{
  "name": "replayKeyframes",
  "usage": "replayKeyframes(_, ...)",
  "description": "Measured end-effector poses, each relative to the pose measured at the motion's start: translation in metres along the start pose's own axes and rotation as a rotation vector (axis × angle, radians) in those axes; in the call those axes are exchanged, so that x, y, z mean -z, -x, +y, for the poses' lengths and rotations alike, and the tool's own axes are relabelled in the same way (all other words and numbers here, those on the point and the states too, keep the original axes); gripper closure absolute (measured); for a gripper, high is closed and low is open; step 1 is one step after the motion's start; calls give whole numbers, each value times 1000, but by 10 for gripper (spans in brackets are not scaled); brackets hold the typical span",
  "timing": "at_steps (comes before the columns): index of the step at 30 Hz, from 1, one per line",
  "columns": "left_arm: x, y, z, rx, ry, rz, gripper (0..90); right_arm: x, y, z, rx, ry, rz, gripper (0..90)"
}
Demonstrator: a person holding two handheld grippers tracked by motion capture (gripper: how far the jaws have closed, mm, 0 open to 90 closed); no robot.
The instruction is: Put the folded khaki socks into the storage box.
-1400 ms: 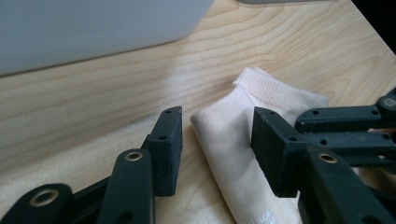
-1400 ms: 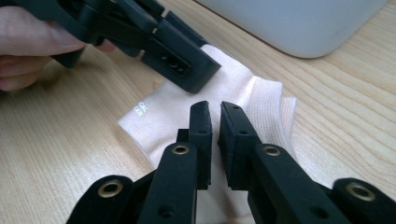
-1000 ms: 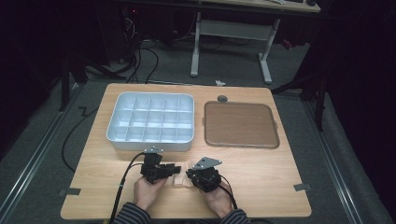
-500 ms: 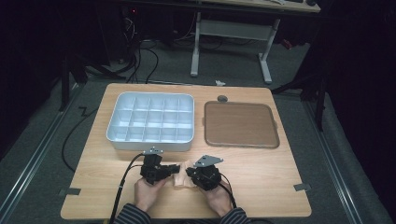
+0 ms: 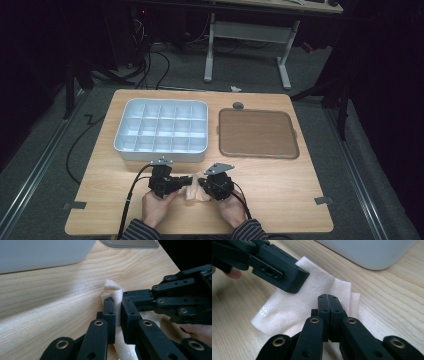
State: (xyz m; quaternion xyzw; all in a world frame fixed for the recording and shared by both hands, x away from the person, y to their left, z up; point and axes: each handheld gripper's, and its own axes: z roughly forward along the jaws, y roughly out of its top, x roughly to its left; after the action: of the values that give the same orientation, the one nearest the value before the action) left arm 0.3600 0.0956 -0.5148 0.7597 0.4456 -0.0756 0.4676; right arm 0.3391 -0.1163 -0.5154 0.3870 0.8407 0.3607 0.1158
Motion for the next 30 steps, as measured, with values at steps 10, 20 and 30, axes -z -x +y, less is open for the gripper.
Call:
replayKeyframes(10, 2, 0, 1, -3, 37, -48, 835, -12, -7, 6, -4, -6, 41, 900)
replayKeyframes(20, 7, -2, -1, 7, 44, -16, 839, 4, -5, 7, -1, 57, 30, 817)
replayKeyframes(30, 6, -1, -2, 12, 38, -3, 839, 21, 13, -8, -41, 54, -34, 764)
